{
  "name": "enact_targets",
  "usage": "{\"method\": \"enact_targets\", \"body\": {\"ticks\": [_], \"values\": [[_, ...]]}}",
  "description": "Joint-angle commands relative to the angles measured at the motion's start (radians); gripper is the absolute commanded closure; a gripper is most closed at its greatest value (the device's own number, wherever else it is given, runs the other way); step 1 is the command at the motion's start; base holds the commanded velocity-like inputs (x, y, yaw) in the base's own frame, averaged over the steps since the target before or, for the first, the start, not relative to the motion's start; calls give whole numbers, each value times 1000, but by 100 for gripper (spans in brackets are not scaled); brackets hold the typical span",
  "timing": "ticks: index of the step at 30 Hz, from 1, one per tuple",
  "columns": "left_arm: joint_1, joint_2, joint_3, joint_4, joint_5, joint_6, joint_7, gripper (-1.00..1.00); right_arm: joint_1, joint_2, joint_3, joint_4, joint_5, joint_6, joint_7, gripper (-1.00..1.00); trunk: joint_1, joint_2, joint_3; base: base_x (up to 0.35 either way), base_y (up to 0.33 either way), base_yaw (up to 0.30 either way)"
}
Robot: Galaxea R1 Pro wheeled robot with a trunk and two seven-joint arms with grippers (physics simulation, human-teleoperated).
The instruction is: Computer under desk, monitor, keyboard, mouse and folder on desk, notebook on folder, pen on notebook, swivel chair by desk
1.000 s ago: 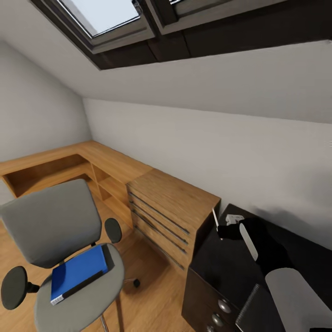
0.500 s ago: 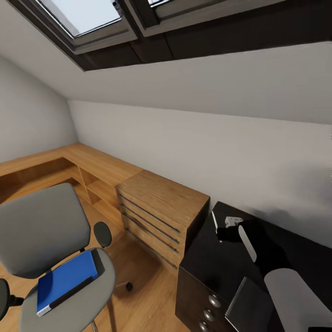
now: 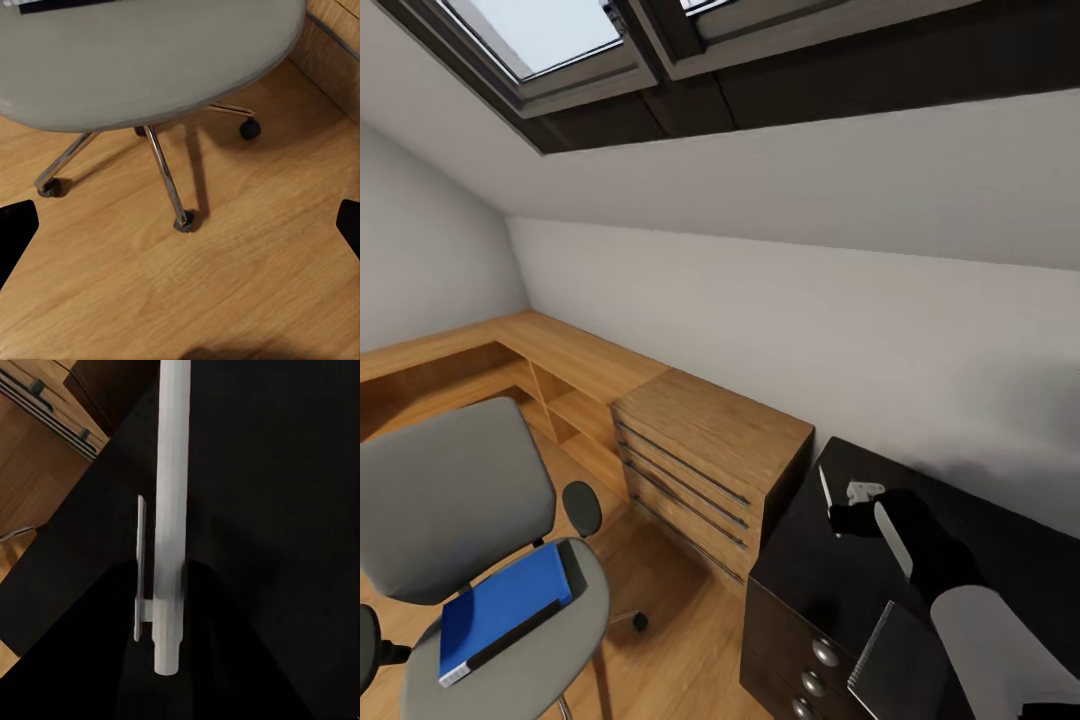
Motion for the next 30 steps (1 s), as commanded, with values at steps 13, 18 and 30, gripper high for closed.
{"method": "enact_targets", "body": {"ticks": [13,18,30], "values": [[-1,0,6,1,1,-3,-6,-100,-1,-1,2,117,-10,-57,0,100,0,-1,-1,0,0,0],[-1,0,6,1,1,-3,-6,-100,-1,-2,0,127,-11,-61,3,100,0,-1,-1,0,0,0],[-1,0,6,1,1,-3,-6,-100,-1,-2,1,178,-8,-94,4,100,0,-1,-1,0,0,0]]}}
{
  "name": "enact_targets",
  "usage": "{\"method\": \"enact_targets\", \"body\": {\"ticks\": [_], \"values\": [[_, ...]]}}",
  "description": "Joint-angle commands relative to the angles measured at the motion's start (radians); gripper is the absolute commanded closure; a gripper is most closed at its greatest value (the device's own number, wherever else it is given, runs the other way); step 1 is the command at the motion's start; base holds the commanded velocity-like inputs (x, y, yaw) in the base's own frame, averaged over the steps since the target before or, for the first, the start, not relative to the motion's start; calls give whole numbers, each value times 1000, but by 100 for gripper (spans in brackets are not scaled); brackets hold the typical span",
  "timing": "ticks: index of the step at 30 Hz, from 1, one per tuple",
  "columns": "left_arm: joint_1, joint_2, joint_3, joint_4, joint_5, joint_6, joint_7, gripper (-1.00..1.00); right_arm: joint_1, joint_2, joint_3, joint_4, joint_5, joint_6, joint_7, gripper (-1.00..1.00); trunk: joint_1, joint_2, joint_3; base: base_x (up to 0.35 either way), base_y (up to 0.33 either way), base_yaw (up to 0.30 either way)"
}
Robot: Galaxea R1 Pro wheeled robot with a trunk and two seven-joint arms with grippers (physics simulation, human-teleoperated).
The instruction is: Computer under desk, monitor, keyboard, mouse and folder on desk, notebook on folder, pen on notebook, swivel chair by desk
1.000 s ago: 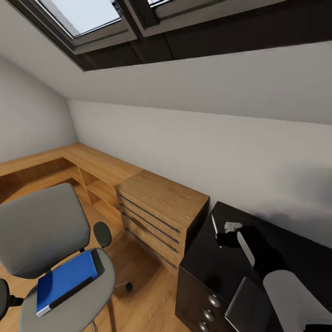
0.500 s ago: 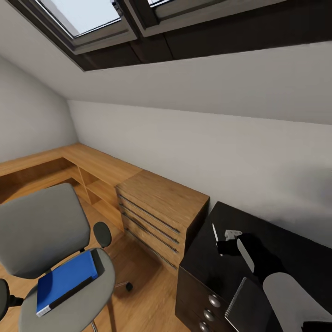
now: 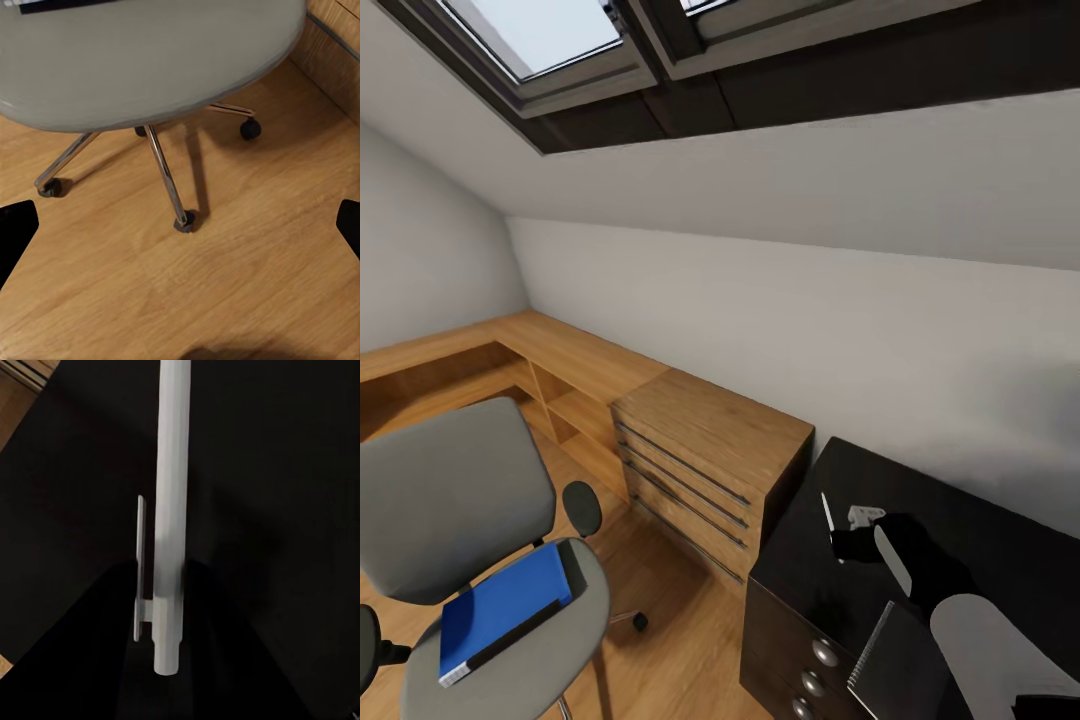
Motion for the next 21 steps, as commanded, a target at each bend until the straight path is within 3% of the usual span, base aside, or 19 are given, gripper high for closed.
{"method": "enact_targets", "body": {"ticks": [1,6,13,17,21], "values": [[-1,0,6,1,1,-3,-8,-100,-1,-1,2,0,-11,5,-4,100,0,-1,-1,0,0,0],[-1,0,6,1,1,-2,-8,-100,-1,-1,1,1,-10,4,-5,100,0,-1,-1,0,0,0],[-1,0,6,1,1,-1,-8,-100,-1,-1,4,3,-2,3,-13,100,27,-50,-23,0,0,0],[0,0,6,1,1,-1,-8,-100,-1,0,18,3,42,3,-18,100,42,-78,-36,0,0,0],[-1,0,6,1,1,-1,-8,-100,-1,3,28,4,90,3,-39,100,42,-78,-36,0,0,0]]}}
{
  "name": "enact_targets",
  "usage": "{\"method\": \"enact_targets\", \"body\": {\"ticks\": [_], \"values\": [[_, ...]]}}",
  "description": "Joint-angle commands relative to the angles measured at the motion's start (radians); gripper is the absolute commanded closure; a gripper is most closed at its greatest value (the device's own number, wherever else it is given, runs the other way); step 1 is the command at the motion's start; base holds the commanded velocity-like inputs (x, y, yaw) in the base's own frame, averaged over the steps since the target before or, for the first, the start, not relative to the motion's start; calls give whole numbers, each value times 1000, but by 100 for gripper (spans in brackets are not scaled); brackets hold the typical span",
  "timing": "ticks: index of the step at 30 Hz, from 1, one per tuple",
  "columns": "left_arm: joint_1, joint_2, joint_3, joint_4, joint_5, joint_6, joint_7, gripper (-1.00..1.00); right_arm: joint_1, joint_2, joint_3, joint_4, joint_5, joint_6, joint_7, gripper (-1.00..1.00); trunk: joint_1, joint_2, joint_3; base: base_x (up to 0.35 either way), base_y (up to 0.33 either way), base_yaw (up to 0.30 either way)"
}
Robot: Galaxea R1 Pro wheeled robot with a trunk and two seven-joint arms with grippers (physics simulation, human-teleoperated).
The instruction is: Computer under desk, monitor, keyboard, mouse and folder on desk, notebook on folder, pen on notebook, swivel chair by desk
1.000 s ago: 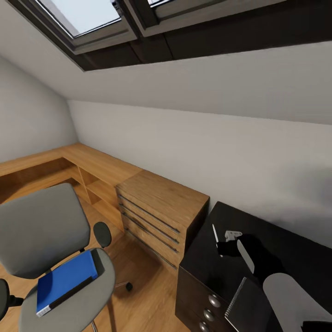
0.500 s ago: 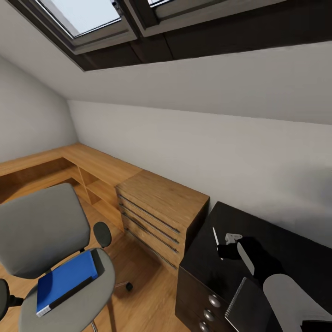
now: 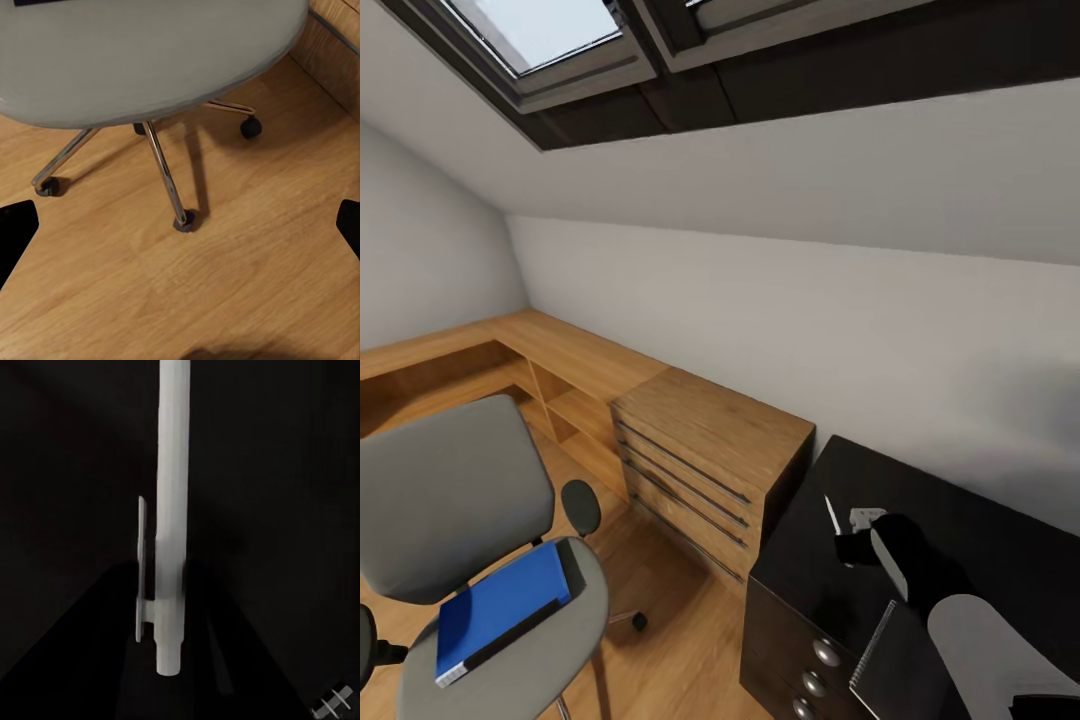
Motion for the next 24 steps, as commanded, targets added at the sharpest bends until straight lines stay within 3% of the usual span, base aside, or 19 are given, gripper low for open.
{"method": "enact_targets", "body": {"ticks": [1,10,24], "values": [[-1,0,6,1,1,-3,-8,-100,-1,0,5,-1,6,5,-6,100,0,-1,-1,0,0,0],[-1,-1,6,1,1,-3,-8,-100,-1,6,14,13,32,5,-20,100,0,-1,-1,0,0,0],[-1,-2,6,1,1,-3,-8,-100,-1,7,25,26,51,5,-19,100,54,-99,-45,0,0,0]]}}
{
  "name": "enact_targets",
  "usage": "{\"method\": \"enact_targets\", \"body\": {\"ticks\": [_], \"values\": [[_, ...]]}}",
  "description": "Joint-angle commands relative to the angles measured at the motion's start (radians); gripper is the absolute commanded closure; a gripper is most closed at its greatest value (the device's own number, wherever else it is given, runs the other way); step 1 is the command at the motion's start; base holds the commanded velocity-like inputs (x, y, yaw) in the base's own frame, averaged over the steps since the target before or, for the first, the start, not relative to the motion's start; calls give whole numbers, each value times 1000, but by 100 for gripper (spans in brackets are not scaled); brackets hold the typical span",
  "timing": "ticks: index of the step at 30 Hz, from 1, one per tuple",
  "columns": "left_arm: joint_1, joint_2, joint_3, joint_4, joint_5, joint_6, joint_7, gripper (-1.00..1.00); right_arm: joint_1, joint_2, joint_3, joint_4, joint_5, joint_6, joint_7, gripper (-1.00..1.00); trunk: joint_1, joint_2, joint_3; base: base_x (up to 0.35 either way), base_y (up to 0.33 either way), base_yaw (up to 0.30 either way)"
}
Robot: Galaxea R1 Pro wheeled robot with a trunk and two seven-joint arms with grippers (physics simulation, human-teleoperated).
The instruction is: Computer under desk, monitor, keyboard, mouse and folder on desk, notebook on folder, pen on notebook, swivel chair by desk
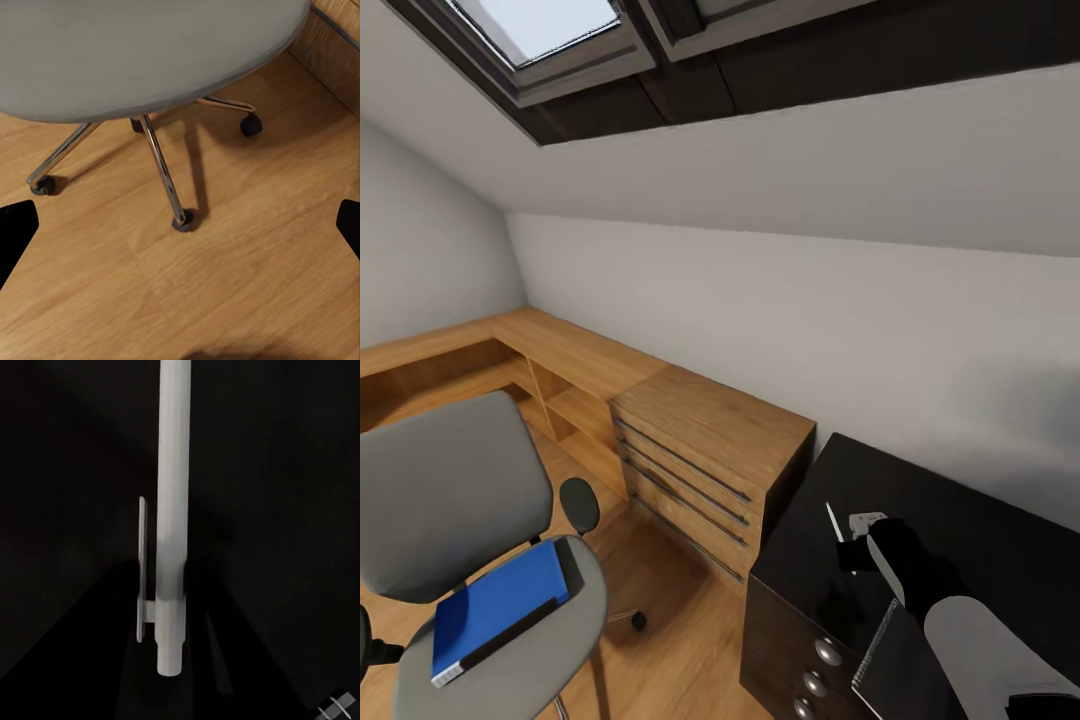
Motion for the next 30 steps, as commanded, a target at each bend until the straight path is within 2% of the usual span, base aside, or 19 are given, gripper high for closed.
{"method": "enact_targets", "body": {"ticks": [1,4,30], "values": [[-1,0,6,1,1,-3,-8,-100,-1,-1,5,-1,4,5,4,100,4,-8,-5,0,0,0],[0,0,6,1,1,-3,-8,-100,-1,-1,5,-1,4,5,4,100,16,-29,-14,0,0,0],[0,0,6,1,1,-4,-8,-100,-1,-2,3,-1,3,6,7,100,16,-29,-14,0,0,0]]}}
